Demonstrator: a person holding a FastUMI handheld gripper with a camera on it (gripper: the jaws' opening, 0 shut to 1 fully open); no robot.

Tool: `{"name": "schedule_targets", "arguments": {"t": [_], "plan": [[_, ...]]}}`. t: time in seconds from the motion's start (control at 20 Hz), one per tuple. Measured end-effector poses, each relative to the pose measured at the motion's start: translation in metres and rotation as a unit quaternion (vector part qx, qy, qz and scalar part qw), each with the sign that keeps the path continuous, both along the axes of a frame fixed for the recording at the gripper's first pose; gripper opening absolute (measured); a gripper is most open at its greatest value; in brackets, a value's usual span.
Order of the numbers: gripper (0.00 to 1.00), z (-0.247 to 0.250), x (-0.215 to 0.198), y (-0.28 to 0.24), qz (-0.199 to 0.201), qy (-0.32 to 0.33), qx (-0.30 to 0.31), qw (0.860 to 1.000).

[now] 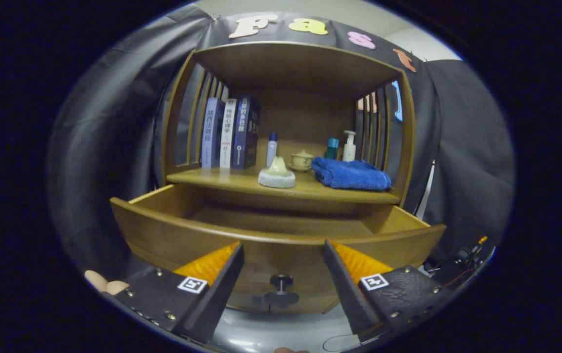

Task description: Pull open the drawer, take out the items inside it, and place them on the countertop above the cabinet.

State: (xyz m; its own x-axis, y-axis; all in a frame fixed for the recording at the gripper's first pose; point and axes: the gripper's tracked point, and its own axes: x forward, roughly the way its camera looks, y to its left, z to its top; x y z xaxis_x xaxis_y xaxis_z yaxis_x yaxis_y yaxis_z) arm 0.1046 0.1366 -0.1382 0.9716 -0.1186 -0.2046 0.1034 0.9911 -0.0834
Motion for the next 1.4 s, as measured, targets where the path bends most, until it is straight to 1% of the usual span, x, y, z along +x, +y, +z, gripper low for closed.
{"name": "schedule_targets", "arguments": {"t": [0.35, 0.8, 0.85, 0.9, 1.0, 1.25, 1.3, 1.4], "plan": [[0.99, -0.005, 0.067, -0.002, -0.011, 0.003, -0.001, 1.0], [0.99, -0.007, 0.134, -0.007, -0.011, 0.002, -0.002, 1.0], [0.99, -0.009, 0.135, -0.007, -0.012, 0.006, -0.001, 1.0], [0.99, -0.011, 0.137, -0.006, -0.011, -0.007, 0.0, 1.0], [0.99, -0.006, 0.138, -0.008, -0.008, -0.01, -0.011, 1.0], [0.99, -0.006, 0.135, -0.008, -0.002, -0.016, -0.005, 1.0], [0.99, -0.003, 0.134, -0.008, 0.002, -0.018, 0.003, 1.0], [0.97, 0.02, 0.128, -0.018, 0.0, -0.049, 0.005, 0.999]]}}
